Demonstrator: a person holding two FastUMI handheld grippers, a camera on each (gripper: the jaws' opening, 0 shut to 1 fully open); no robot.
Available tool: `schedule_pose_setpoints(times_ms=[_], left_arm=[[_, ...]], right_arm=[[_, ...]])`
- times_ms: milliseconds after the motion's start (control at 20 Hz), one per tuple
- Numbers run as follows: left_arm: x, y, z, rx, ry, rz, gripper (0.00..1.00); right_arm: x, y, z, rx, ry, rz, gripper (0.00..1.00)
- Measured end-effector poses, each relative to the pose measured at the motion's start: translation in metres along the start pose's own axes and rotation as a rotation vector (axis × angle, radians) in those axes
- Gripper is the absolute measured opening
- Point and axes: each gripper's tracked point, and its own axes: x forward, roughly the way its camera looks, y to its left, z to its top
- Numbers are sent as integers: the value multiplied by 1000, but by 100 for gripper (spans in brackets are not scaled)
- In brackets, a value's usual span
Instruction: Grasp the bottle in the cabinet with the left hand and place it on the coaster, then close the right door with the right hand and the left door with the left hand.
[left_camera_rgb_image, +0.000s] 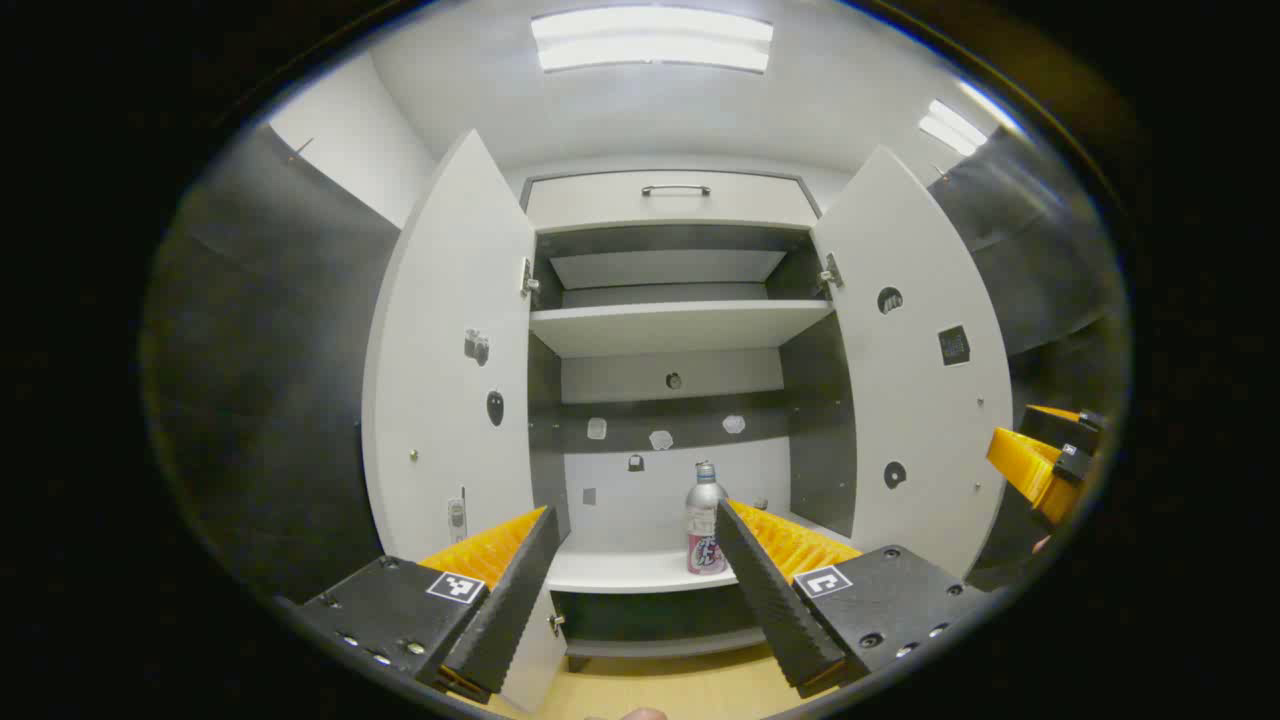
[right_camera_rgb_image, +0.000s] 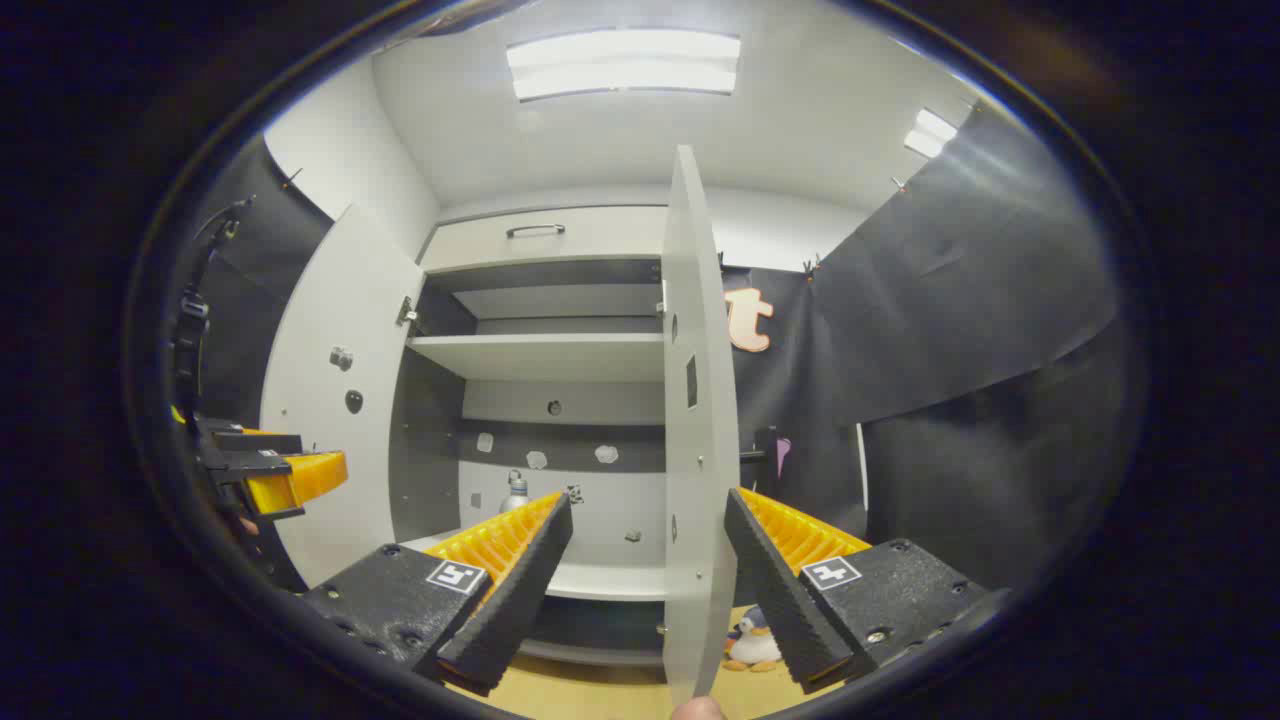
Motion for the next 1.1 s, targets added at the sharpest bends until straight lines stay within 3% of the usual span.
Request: schedule_pose_setpoints(times_ms=[500,1100], left_arm=[[20,-9,-6,3,12,10,96],[58,-30,-19,10,28,-32,96]], right_arm=[[1,-16,-5,2,15,-18,98],[-7,-49,-10,-13,39,-105,100]])
